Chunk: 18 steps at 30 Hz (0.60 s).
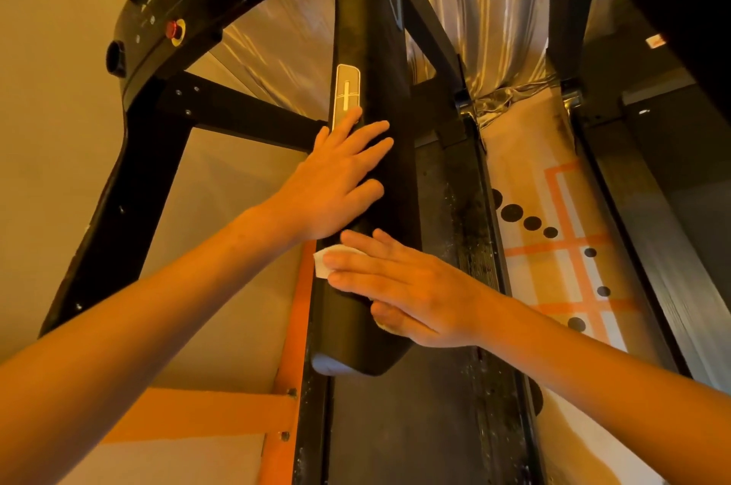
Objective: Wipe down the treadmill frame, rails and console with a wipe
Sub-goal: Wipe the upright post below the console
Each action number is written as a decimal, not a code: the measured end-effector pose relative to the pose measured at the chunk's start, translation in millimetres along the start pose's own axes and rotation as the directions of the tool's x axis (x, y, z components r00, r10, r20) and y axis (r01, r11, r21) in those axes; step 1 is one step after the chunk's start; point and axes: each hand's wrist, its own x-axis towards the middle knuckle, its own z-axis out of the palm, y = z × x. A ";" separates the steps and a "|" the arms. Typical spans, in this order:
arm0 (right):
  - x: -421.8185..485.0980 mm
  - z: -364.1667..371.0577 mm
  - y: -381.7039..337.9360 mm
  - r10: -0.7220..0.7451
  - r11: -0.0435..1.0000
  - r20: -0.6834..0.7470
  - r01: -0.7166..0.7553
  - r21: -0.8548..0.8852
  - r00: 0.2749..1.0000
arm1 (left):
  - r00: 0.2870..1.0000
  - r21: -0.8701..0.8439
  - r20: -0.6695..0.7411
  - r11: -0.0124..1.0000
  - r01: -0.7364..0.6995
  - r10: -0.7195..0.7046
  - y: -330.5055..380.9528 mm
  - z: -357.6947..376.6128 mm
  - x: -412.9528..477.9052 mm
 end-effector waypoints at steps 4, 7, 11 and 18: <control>-39.9 8.1 12.4 -0.018 0.998 0.001 0.018 -0.058 1.000 | 1.000 -0.015 0.003 0.999 0.028 -0.028 1.8 0.7 1.8; -38.1 16.8 15.4 -0.050 0.995 -0.036 0.047 -0.083 0.998 | 0.999 -0.032 -0.005 0.999 0.041 -0.041 3.5 -0.1 1.4; -6.0 6.6 9.4 -0.120 0.991 -0.013 0.119 -0.065 0.993 | 0.999 -0.054 -0.012 0.998 0.032 -0.033 3.9 0.0 0.8; 1.6 14.6 -6.0 -0.058 0.998 -0.068 0.060 0.028 0.996 | 0.999 -0.053 -0.009 0.998 0.030 -0.031 3.5 -0.9 0.3</control>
